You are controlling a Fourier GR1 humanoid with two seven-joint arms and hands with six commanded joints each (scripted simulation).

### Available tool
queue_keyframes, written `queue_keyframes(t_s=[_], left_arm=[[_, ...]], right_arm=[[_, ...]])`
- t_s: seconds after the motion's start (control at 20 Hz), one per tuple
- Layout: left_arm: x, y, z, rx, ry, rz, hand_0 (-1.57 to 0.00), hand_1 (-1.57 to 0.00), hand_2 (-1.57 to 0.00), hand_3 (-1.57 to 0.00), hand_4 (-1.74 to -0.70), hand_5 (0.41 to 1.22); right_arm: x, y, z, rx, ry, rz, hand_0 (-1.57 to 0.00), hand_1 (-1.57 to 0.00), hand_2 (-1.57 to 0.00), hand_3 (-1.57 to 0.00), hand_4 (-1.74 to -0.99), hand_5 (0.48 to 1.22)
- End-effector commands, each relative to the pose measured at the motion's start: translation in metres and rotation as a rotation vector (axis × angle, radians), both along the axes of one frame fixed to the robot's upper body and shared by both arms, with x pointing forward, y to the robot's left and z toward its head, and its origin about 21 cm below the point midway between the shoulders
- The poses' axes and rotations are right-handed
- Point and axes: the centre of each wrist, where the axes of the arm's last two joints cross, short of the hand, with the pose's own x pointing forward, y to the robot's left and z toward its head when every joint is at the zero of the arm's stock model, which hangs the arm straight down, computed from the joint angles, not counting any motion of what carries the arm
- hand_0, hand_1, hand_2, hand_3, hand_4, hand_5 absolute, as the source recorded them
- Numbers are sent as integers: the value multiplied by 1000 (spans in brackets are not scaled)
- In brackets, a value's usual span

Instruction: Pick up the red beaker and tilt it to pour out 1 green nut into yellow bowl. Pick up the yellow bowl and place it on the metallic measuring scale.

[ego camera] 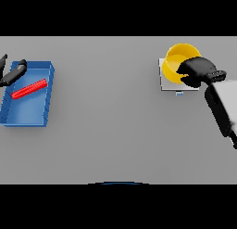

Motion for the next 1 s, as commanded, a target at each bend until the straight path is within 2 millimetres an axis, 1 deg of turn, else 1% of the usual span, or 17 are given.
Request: queue_keyframes(t_s=[0.0, 0.05, 0.1, 0.15, 0.2, 0.25, 0.3, 0.35, 0.4, 0.45, 0.5, 0.6, 0.7, 0.75, 0.8, 0.95], left_arm=[[2, -2, 3, 3, -12, -4, 1, 1, 1, 1, -727, 712], [0, -4, 1, -2, -14, -6, 1, 1, 1, 1, -728, 713], [0, -3, 1, 3, -14, -3, 1, 1, 1, 1, -727, 715], [0, 0, 2, -2, -14, 3, 1, 1, 1, 1, -729, 717], [0, 0, 3, -1, -13, 3, 1, 1, 1, 1, -730, 720], [1, -1, 3, -2, -17, -7, 1, 1, 1, 1, -732, 723], [1, -1, 5, -1, -15, -12, 1, 1, 1, 1, -733, 728], [-1, -2, 2, -1, -11, -8, 1, 1, 1, 1, -732, 729], [-2, 0, 0, 1, -5, 0, 1, 1, 1, 1, -729, 723], [0, -1, 3, -2, -11, -7, 1, 1, 1, 1, -727, 717], [0, 0, 0, 0, -8, -4, 1, 1, 1, 1, -725, 712], [-1, -3, 0, -8, -8, -6, 1, 1, 1, 1, -723, 705], [1, -1, 2, -3, -7, -2, 1, 1, 1, 1, -722, 700], [0, 0, -1, -9, -7, -2, 1, 1, 1, 1, -722, 699], [1, 1, 1, -6, -17, -3, 1, 1, 1, 1, -722, 697], [1, -2, 2, -9, -15, -6, 1, 1, 1, 1, -720, 693]], right_arm=[[1, -3, -1, -4, 7, 0, -1417, -1571, -1363, -1487, -1741, 1221], [0, -5, -6, -7, 14, -7, -1402, -1571, -1375, -1427, -1741, 1221], [1, -6, -4, -14, 24, -13, -1397, -1571, -1385, -1363, -1741, 1221], [0, -4, -5, -1, 29, -15, -1332, -1459, -1423, -1198, -1741, 1221], [1, -7, -2, 21, 36, -3, -1128, -1322, -1330, -1057, -1701, 1221], [1, -6, -3, 20, 39, -13, -902, -1150, -1186, -937, -1660, 1143], [3, -7, -1, 22, 45, -20, -721, -980, -1042, -833, -1619, 1072], [2, -8, -3, 10, 51, -35, -577, -828, -913, -742, -1588, 1016], [4, -6, 0, 3, 54, -34, -461, -703, -799, -669, -1563, 971], [4, -6, 0, 1, 61, -31, -369, -582, -693, -613, -1539, 933], [3, -5, -2, -10, 61, -18, -295, -475, -601, -565, -1517, 902], [4, -6, -3, -25, 66, 9, -188, -304, -446, -490, -1485, 859], [4, -5, -2, -31, 63, 10, -120, -194, -311, -411, -1456, 827], [4, -6, 0, -39, 73, -3, -96, -155, -251, -378, -1442, 814], [3, -5, -3, -43, 87, -17, -77, -124, -202, -352, -1431, 799], [2, -7, -2, -40, 95, -28, -39, -63, -103, -272, -1410, 759]])
